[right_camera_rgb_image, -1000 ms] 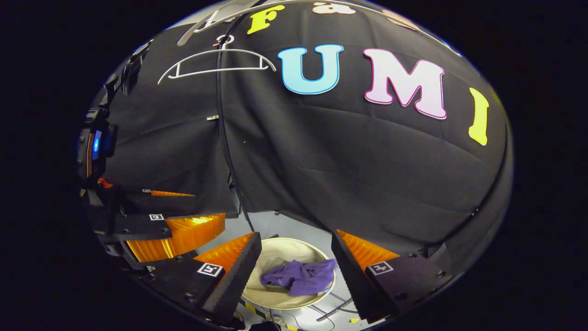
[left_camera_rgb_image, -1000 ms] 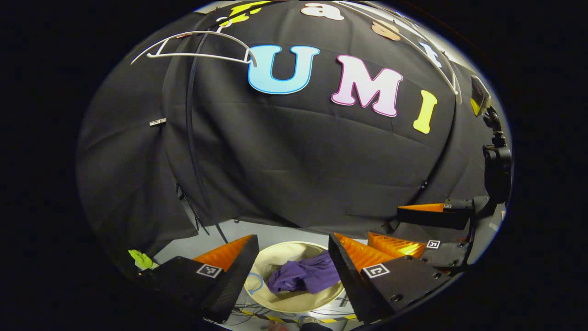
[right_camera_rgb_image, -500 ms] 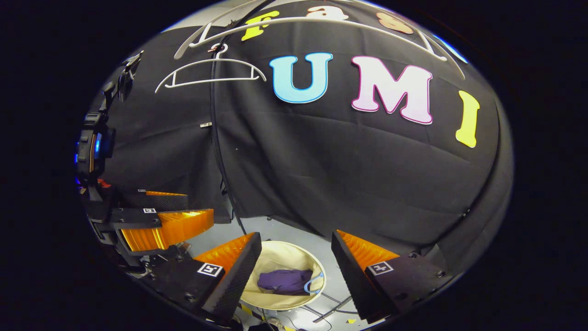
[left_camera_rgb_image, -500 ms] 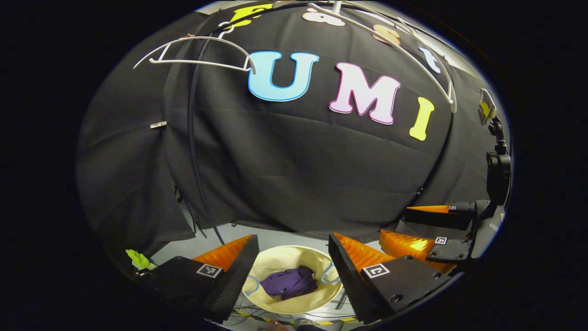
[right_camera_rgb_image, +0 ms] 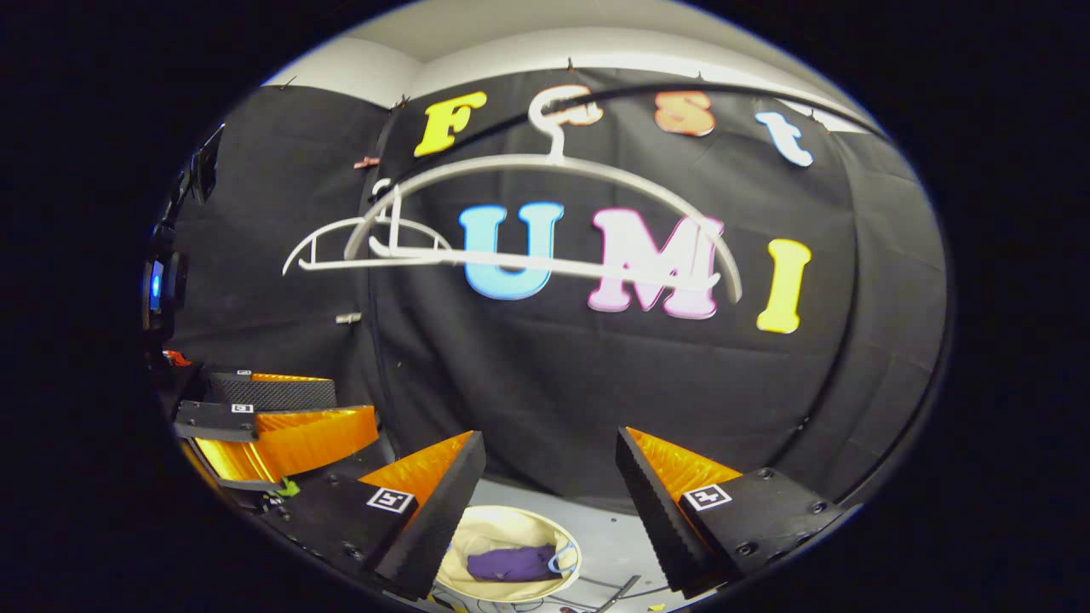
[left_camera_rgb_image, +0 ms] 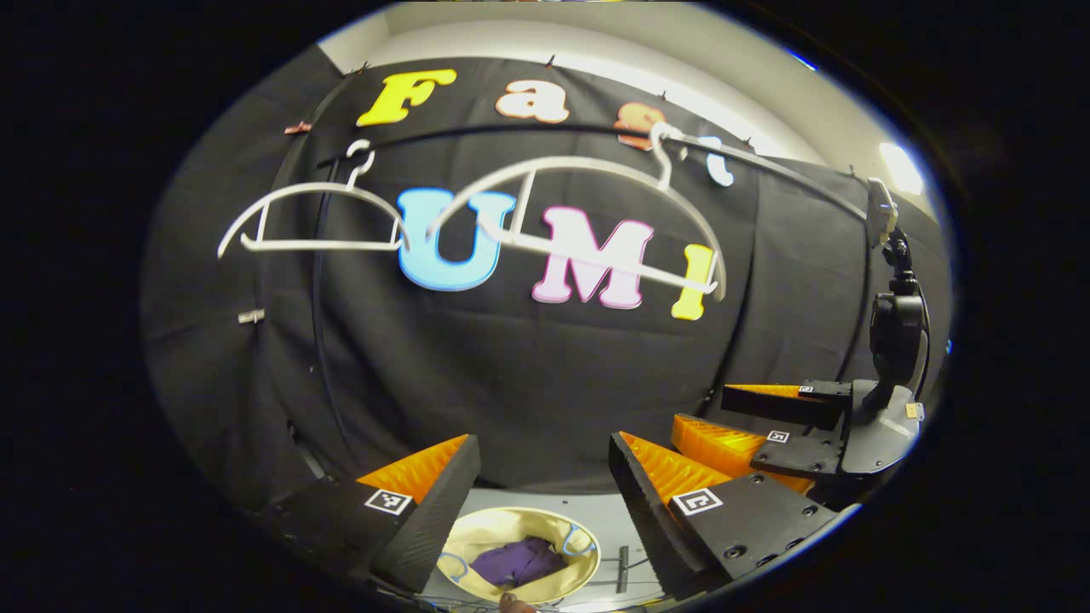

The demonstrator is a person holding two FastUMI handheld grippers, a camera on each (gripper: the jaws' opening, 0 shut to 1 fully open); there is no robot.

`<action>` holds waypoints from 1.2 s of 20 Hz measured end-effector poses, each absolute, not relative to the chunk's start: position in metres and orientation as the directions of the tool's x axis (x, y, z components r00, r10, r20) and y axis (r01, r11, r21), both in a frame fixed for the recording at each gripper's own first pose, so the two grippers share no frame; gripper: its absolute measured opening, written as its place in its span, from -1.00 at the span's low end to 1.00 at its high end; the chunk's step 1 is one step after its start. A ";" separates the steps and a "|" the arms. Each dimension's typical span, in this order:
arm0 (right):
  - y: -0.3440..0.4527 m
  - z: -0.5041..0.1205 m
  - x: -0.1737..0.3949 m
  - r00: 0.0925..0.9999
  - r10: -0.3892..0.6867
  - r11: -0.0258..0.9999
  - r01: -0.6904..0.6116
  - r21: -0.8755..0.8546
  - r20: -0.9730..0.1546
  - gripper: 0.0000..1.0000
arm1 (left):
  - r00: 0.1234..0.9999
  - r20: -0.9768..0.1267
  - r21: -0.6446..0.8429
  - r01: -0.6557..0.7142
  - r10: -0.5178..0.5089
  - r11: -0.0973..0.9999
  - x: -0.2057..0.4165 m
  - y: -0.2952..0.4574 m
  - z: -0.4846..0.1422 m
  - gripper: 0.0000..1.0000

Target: Grasp the clothes on the hanger with both hands and then place them into the laundry hamper below.

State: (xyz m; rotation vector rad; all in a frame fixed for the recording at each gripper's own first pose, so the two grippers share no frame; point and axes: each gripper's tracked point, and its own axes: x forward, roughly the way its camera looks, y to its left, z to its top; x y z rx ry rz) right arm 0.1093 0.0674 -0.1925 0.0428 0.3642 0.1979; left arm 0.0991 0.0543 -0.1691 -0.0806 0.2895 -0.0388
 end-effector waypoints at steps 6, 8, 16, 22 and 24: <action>0.074 -0.067 0.066 0.984 0.125 0.988 -0.111 0.103 -0.131 0.98 | 0.988 -0.093 -0.082 0.119 -0.126 0.990 0.048 0.048 -0.052 0.89; 0.077 -0.040 0.051 0.991 0.108 0.989 -0.099 0.113 -0.076 0.93 | 0.990 -0.039 -0.071 0.134 -0.137 0.988 0.034 0.050 -0.023 0.84; 0.082 -0.015 0.023 0.995 0.094 0.991 -0.091 0.096 -0.031 0.95 | 0.989 0.011 -0.051 0.146 -0.146 0.988 0.007 0.044 -0.003 0.90; 0.085 -0.013 0.021 0.994 0.105 0.990 -0.101 0.097 -0.032 0.95 | 0.992 0.018 -0.045 0.125 -0.125 0.991 0.001 0.046 0.002 0.89; 0.084 -0.013 0.022 0.994 0.107 0.990 -0.104 0.099 -0.034 0.95 | 0.993 0.010 -0.046 0.122 -0.122 0.991 0.003 0.046 0.000 0.89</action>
